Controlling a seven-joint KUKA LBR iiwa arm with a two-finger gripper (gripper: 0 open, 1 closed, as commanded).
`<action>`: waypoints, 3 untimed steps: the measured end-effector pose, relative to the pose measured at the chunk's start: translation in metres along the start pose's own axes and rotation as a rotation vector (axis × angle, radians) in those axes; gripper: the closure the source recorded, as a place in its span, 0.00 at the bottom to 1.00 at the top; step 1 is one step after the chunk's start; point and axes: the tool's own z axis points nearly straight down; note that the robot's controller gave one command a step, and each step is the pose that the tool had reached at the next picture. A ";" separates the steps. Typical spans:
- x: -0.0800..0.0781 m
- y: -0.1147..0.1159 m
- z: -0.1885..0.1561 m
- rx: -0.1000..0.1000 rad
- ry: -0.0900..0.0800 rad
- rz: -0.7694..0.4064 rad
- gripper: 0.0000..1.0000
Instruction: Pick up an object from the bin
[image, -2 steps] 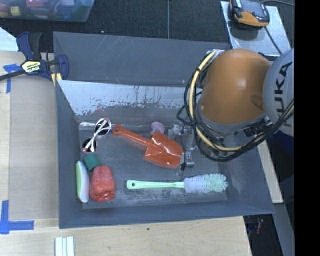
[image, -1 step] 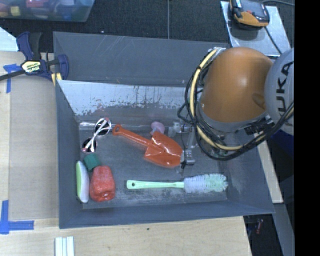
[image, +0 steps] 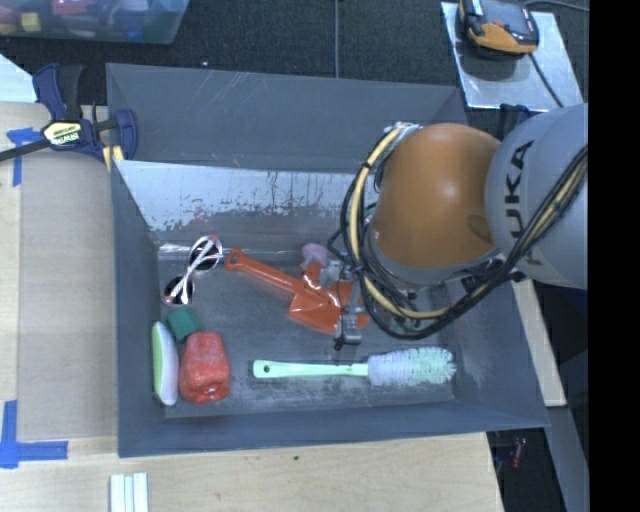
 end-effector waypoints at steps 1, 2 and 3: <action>0.011 0.006 0.027 -0.001 -0.004 0.048 0.00; 0.011 0.001 0.044 -0.001 0.004 0.049 0.00; 0.020 -0.029 0.067 -0.001 0.001 -0.181 0.00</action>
Offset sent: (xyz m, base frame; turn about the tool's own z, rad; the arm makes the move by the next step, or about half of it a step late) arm 0.0069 -0.0279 -0.0549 -0.1758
